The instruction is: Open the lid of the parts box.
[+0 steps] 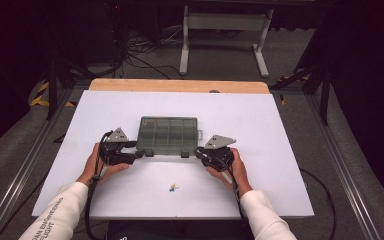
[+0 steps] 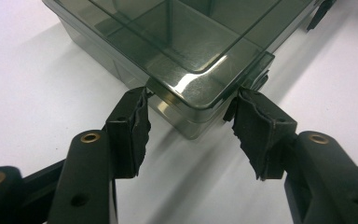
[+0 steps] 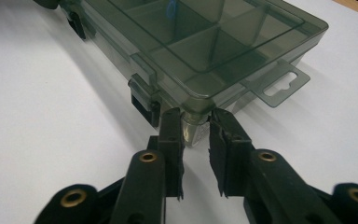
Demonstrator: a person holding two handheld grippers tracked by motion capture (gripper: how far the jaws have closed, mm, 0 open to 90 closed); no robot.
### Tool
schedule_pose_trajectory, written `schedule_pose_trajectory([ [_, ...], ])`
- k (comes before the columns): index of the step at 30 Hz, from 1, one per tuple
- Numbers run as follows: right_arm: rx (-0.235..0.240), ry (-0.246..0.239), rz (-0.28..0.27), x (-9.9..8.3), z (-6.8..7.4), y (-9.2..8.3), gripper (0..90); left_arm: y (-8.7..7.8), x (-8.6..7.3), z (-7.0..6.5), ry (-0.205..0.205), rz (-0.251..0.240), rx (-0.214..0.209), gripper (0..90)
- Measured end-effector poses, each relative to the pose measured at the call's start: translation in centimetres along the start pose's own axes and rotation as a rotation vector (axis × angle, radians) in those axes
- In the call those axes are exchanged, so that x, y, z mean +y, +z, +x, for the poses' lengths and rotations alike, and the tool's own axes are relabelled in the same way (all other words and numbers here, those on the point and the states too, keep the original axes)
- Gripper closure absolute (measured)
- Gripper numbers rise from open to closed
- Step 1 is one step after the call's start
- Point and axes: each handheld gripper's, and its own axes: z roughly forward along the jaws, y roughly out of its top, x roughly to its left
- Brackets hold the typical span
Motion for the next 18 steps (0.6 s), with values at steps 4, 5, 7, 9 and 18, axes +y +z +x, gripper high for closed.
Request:
schedule_pose_trajectory([
  [4, -0.002, -0.002, 0.001, -0.01, 0.06, 0.08, 73.4, -0.04, 0.12, -0.04, -0.001, 0.005, 0.007, 47.1],
  [5, -0.007, -0.007, 0.002, 0.01, 0.09, 0.11, 73.4, -0.01, 0.16, -0.11, 0.006, 0.014, 0.011, 47.4],
  [7, -0.017, -0.009, 0.0, -0.01, 0.12, 0.13, 74.4, 0.08, 0.22, -0.27, 0.012, 0.03, 0.029, 56.9],
  [9, -0.017, -0.017, -0.003, 0.03, 0.16, 0.12, 75.1, 0.1, 0.32, -0.3, 0.006, 0.037, 0.03, 55.2],
  [18, -0.031, 0.0, -0.01, -0.06, -0.01, -0.02, 77.1, -0.26, 0.27, 0.09, -0.035, 0.011, 0.016, 48.6],
])
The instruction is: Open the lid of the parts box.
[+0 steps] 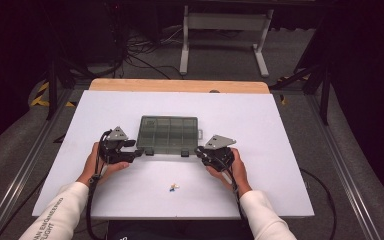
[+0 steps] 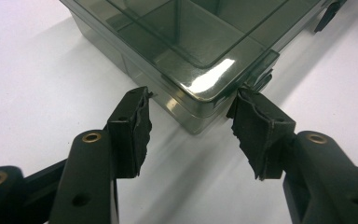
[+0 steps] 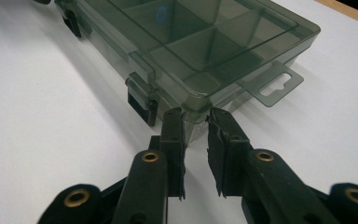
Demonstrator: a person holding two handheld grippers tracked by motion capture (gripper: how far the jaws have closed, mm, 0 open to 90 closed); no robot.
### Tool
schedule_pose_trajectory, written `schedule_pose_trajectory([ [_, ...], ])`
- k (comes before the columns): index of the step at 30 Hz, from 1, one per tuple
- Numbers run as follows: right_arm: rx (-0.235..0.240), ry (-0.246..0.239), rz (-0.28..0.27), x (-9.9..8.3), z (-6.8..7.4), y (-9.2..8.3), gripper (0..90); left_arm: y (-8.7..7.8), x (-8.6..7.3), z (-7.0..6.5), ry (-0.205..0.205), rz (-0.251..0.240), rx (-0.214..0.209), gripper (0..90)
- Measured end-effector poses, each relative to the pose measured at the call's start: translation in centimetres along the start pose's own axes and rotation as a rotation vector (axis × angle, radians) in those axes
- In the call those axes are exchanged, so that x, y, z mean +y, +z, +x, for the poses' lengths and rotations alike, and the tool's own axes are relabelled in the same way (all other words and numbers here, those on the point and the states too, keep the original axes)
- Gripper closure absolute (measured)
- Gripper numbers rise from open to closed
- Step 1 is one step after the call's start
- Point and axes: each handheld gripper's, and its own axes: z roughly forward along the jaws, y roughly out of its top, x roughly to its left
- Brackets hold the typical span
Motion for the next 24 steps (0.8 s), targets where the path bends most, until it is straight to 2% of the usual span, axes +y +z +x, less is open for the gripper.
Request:
schedule_pose_trajectory([
  [2, -0.001, 0.002, -0.002, -0.01, -0.02, -0.02, 77.6, 0.22, 0.1, -0.21, 0.018, 0.007, 0.006, 49.7],
  [7, -0.007, -0.005, -0.007, 0.02, 0.08, 0.02, 78.0, 0.15, 0.17, -0.28, 0.018, 0.004, 0.015, 49.9],
  [9, -0.01, -0.008, -0.006, 0.04, 0.11, -0.01, 80.2, -0.08, 0.28, -0.3, 0.022, -0.007, 0.022, 52.5],
  [10, -0.012, -0.008, -0.013, 0.02, 0.09, -0.07, 84.0, -0.18, 0.32, -0.33, 0.023, -0.019, 0.02, 55.4],
  [13, -0.015, -0.028, -0.021, 0.21, 0.25, -0.2, 86.1, -0.29, 0.42, -0.38, 0.027, -0.019, 0.03, 53.9],
  [17, -0.029, -0.022, -0.019, 0.15, 0.13, -0.24, 85.0, -0.49, 0.35, -0.17, 0.024, -0.022, 0.026, 54.4],
  [18, -0.039, -0.007, -0.032, 0.14, -0.03, -0.4, 83.0, -0.55, 0.35, -0.14, 0.021, -0.028, 0.028, 55.5],
  [20, -0.055, -0.006, -0.036, 0.18, -0.05, -0.42, 79.4, -0.65, 0.37, -0.09, 0.016, -0.033, 0.028, 55.6],
  [22, -0.06, -0.008, -0.037, 0.2, -0.04, -0.39, 78.6, -0.62, 0.4, -0.18, 0.017, -0.034, 0.03, 55.7],
  [24, -0.082, -0.027, -0.038, 0.3, 0.07, -0.36, 72.7, -0.65, 0.47, -0.09, 0.027, -0.038, 0.035, 54.8],
])
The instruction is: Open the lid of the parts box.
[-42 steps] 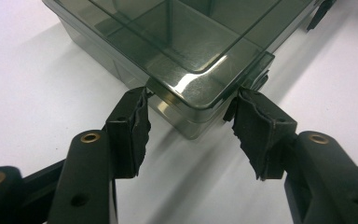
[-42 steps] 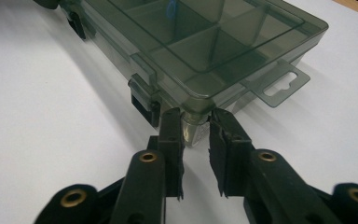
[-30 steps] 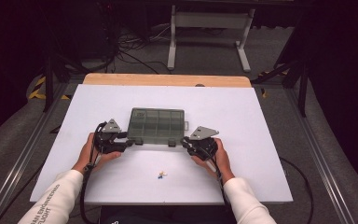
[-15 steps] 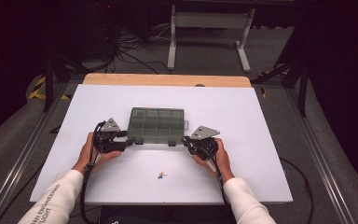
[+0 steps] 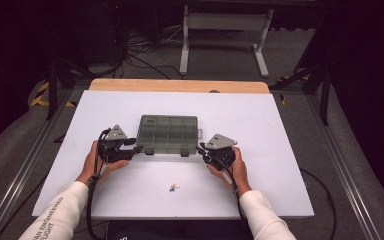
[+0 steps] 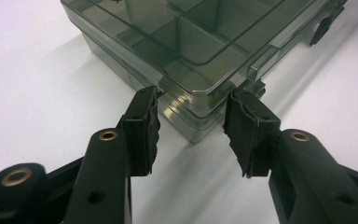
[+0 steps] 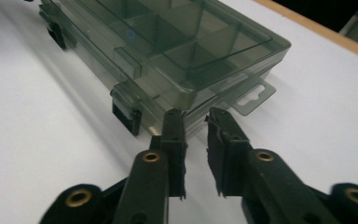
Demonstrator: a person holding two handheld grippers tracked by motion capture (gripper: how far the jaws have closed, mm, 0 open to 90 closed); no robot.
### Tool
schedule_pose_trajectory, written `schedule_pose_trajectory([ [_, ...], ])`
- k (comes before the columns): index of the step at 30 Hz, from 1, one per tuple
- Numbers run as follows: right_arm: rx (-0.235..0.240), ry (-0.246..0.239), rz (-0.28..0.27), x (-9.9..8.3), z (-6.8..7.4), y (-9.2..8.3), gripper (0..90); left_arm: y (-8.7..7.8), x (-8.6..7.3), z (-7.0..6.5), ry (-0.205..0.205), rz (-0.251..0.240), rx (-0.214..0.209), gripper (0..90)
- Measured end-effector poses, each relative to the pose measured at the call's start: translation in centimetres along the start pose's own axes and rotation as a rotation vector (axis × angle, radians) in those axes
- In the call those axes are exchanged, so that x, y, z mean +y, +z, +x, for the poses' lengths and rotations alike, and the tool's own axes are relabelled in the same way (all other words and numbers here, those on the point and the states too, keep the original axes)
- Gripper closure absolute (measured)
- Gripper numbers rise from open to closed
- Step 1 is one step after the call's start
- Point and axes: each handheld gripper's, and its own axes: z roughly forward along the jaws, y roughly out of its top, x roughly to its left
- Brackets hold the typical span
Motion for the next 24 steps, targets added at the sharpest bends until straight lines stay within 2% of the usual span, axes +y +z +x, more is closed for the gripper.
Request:
schedule_pose_trajectory([
  [5, -0.027, -0.02, -0.032, 0.4, 0.0, -0.2, 69.1, -0.3, 0.2, 0.1, 0.011, -0.018, 0.009, 52.2],
  [9, -0.038, -0.047, -0.058, 0.9, -0.1, -0.3, 67.5, -0.5, 0.6, 0.2, 0.026, -0.029, 0.037, 49.7],
  [15, -0.058, -0.1, -0.08, 1.4, -0.1, -0.2, 68.4, -0.2, 1.7, 0.4, 0.08, -0.036, 0.067, 49.0],
  [18, -0.048, -0.093, -0.088, 2.0, -0.5, -0.4, 69.2, -0.1, 2.1, 0.4, 0.106, -0.037, 0.087, 51.8],
  [20, -0.049, -0.086, -0.102, 2.4, -0.8, -0.7, 70.3, -0.2, 2.4, 0.5, 0.109, -0.054, 0.093, 53.0],
  [24, -0.057, -0.103, -0.101, 2.6, -1.0, -0.6, 72.0, -0.3, 2.8, 0.7, 0.108, -0.072, 0.099, 54.0],
])
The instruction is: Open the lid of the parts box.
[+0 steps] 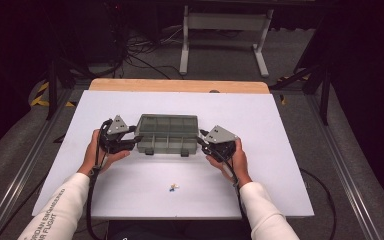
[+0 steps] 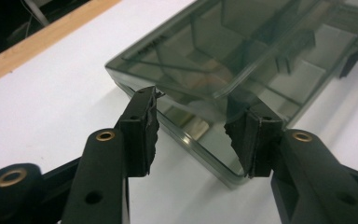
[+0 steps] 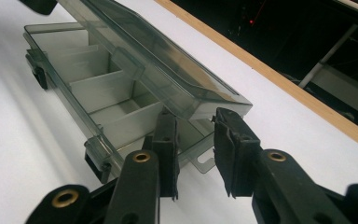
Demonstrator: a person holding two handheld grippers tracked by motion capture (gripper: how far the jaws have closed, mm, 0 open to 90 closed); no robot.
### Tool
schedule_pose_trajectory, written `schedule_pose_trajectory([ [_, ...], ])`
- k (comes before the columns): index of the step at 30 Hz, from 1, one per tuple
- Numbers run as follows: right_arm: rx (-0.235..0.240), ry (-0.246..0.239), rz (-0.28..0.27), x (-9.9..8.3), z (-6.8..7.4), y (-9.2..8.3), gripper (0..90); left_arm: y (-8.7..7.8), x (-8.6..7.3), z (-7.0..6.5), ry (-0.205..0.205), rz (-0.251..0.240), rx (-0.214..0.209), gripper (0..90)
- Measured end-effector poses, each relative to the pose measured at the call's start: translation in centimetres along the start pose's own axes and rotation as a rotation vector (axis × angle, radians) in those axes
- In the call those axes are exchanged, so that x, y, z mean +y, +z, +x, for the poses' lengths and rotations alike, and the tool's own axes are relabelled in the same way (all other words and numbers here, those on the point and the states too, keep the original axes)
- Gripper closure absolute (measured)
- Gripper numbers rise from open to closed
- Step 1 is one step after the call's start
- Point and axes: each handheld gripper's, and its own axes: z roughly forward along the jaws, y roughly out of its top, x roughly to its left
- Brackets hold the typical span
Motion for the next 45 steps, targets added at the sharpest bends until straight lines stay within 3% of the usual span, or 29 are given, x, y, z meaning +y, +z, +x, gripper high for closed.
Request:
schedule_pose_trajectory([
  [13, 0.0, -0.008, -0.014, 1.8, -1.7, 0.2, 79.0, 0.2, 1.2, 1.1, 0.014, -0.032, 0.037, 64.5],
  [22, 0.009, 0.056, -0.025, 2.6, -3.0, 1.1, 78.2, 0.4, 2.5, 2.2, 0.031, -0.031, 0.046, 69.9],
  [32, 0.011, 0.113, -0.045, 3.4, -4.6, 2.0, 79.7, 1.2, 3.9, 3.5, 0.007, -0.033, 0.046, 72.9],
  [45, 0.009, 0.176, -0.06, 3.8, -6.1, 3.6, 80.6, 2.4, 4.2, 5.2, -0.055, -0.034, 0.034, 79.5],
])
